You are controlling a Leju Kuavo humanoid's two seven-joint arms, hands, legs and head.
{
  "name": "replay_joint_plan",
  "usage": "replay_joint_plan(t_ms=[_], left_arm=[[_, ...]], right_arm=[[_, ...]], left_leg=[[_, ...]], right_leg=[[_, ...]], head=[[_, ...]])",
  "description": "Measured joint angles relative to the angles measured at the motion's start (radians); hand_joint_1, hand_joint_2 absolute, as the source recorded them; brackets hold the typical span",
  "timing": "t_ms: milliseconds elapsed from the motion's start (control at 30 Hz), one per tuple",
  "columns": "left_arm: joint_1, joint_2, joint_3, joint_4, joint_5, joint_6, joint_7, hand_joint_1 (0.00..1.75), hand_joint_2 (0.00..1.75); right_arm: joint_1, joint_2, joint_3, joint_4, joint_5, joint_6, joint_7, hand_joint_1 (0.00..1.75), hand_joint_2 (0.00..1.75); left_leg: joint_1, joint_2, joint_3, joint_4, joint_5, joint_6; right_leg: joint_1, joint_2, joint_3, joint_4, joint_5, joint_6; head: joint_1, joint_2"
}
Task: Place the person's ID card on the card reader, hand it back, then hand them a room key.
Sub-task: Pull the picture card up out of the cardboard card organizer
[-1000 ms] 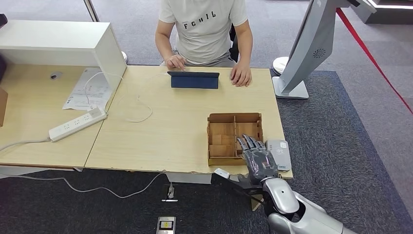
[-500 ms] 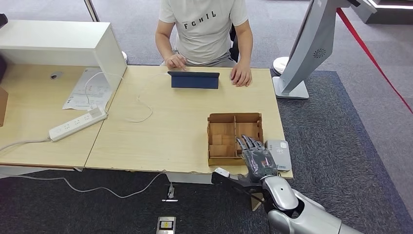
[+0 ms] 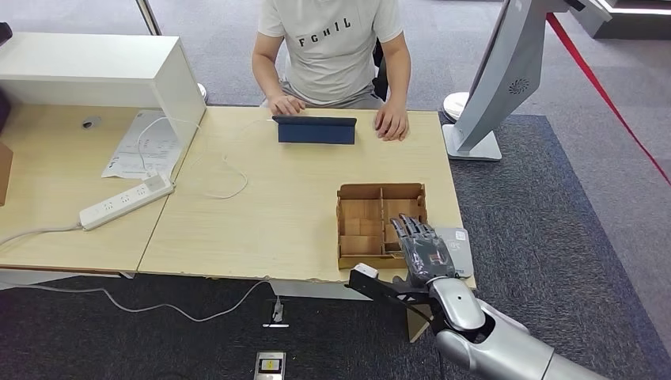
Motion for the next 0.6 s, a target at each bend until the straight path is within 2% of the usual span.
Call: replay_joint_plan(t_ms=[333,600], left_arm=[[0.0,0.001,0.0,0.0,-0.014,0.003,0.018,0.0,0.0],[0.0,0.002,0.0,0.0,0.0,0.02,0.028,0.0,0.0]], right_arm=[[-0.029,0.0,0.0,0.026,-0.008,0.005,0.006,0.0,1.75],[-0.039,-0.005,0.001,0.032,-0.058,0.076,0.02,0.0,1.75]], left_leg=[[0.0,0.0,0.0,0.0,0.0,0.0],[0.0,0.0,0.0,0.0,0.0,0.0]], right_leg=[[0.0,0.0,0.0,0.0,0.0,0.0],[0.0,0.0,0.0,0.0,0.0,0.0]], head=[[0.0,0.0],[0.0,0.0]])
